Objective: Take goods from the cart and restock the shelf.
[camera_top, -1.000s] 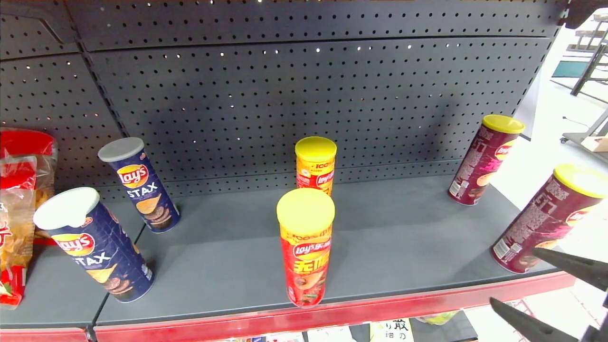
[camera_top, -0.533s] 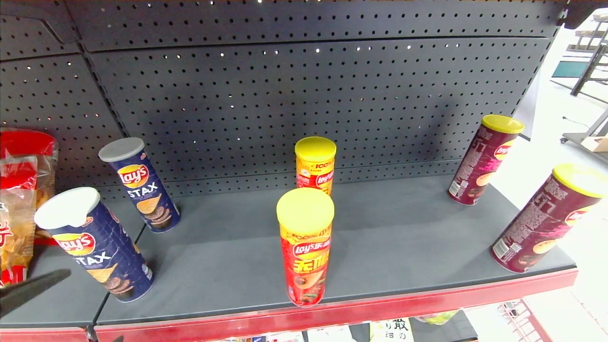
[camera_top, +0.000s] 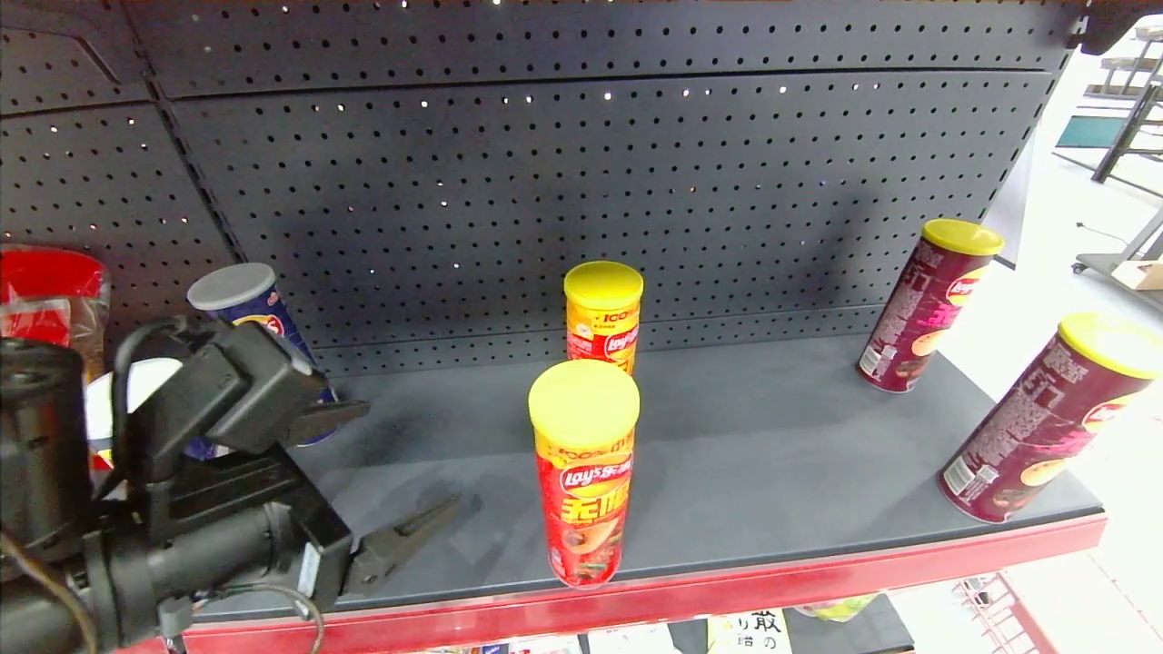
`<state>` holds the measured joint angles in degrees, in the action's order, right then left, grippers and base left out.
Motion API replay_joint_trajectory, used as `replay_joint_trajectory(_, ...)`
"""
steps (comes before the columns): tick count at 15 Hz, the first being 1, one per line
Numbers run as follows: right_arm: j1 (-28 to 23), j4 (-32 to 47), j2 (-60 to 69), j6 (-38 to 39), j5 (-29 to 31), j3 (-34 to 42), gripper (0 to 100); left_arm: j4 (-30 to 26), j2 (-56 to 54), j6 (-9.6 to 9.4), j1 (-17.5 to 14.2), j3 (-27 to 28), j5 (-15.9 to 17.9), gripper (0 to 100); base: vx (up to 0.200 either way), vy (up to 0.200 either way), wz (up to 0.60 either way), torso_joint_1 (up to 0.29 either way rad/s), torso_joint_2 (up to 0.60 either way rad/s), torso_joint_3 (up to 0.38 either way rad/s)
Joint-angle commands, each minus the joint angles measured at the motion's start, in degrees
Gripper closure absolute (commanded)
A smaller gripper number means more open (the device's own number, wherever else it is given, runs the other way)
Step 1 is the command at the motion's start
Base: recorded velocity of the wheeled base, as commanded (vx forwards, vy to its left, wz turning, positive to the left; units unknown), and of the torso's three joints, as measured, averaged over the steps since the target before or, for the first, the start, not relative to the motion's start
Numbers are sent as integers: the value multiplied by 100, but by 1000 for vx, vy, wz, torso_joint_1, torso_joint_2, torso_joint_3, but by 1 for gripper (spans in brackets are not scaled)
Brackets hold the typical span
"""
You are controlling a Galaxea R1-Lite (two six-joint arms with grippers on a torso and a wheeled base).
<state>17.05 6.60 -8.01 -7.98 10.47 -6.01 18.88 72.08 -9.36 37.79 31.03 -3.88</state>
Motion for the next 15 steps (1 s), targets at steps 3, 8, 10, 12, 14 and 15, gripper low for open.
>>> replay_joint_trajectory(3, 0, 0, 10, 7, -1, 38, 0, -25, 1018, 5, 141, 79, -368, 0, 0, 0, 0, 0, 0, 0)
replay_joint_trajectory(8, 0, 0, 10, 7, -1, 47, 0, -51, 1396, -13, 141, -9, -588, 0, 0, 0, 0, 0, 0, 0)
replay_joint_trajectory(10, 0, 0, 10, 16, -1, 38, 0, -43, 1572, -13, 202, 26, -614, 0, 0, 0, 0, 0, 0, 0)
replay_joint_trajectory(12, 0, 0, 10, 16, -1, 47, 0, -34, 1757, -13, 264, 18, -641, 0, 0, 0, 0, 0, 0, 0)
replay_joint_trajectory(14, 0, 0, 10, 16, -1, 47, 0, -16, 1906, -4, 281, 44, -702, 0, 0, 0, 0, 0, 0, 0)
replay_joint_trajectory(15, 0, 0, 10, 16, -1, 56, 0, -16, 1959, -4, 299, 70, -764, 0, 0, 0, 0, 0, 0, 0)
